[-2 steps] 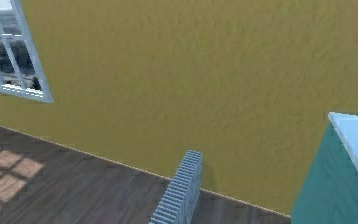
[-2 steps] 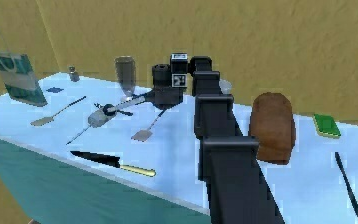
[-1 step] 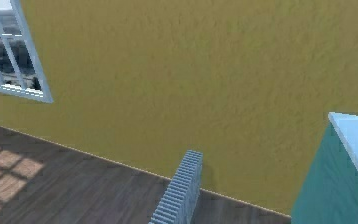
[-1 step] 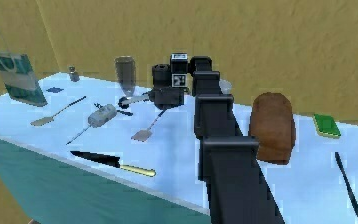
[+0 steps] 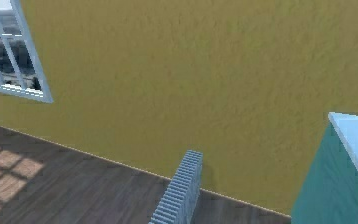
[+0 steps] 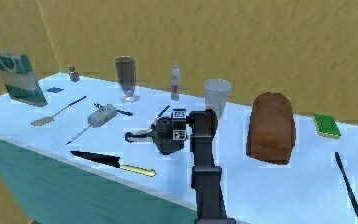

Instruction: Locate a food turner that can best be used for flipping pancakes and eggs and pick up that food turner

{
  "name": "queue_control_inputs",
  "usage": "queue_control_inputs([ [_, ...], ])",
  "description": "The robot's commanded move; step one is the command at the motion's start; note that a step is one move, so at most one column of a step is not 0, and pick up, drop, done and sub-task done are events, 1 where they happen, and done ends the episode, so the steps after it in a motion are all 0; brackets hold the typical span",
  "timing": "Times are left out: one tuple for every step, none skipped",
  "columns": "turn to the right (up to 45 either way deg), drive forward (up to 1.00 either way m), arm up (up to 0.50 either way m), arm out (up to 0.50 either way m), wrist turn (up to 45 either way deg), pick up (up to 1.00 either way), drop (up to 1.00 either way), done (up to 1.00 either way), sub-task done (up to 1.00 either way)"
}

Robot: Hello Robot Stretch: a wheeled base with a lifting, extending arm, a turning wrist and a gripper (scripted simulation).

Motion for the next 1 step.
queue_control_inputs([
  [0.0, 0.00, 0.00, 0.00, 0.0, 1.00, 0.00, 0.00, 0.00],
])
